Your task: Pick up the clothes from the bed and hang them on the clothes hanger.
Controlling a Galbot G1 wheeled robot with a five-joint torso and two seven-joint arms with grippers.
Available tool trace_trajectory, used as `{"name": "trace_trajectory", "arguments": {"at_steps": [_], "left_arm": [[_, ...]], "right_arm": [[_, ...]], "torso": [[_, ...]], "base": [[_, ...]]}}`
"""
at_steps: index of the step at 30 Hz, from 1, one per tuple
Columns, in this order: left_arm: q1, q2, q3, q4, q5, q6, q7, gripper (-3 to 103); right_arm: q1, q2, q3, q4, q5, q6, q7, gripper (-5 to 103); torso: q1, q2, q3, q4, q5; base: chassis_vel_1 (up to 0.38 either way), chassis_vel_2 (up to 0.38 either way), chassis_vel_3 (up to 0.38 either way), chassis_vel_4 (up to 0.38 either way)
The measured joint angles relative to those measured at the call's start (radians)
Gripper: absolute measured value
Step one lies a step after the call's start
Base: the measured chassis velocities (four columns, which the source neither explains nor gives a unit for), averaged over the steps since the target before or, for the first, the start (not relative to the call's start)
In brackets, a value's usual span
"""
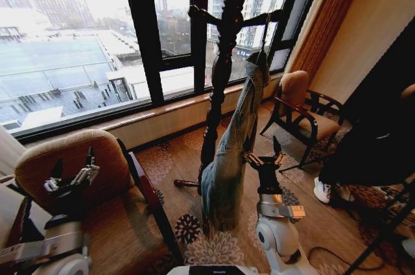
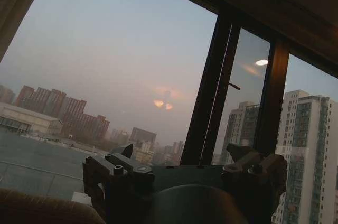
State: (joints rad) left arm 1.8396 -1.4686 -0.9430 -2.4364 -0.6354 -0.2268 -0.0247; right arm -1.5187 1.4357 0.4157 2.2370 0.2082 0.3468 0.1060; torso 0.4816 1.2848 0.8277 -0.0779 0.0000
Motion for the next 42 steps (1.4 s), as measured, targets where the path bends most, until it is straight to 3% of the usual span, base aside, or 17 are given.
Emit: {"name": "trace_trajectory", "arguments": {"at_steps": [7,42], "left_arm": [[0.005,-0.004,0.004,-0.005,0.008,-0.007,0.008,100],[0.006,-0.005,0.009,-0.01,0.018,-0.003,0.005,100]], "right_arm": [[-0.008,0.009,-0.016,0.024,0.049,-0.018,0.015,100],[-0.011,0.015,-0.004,0.026,0.048,-0.025,0.02,100]], "torso": [[0.0,0.0,0.0,0.0,0.0],[0.0,0.0,0.0,0.0,0.0]], "base": [[0.0,0.0,0.0,0.0],[0.0,0.0,0.0,0.0]]}}
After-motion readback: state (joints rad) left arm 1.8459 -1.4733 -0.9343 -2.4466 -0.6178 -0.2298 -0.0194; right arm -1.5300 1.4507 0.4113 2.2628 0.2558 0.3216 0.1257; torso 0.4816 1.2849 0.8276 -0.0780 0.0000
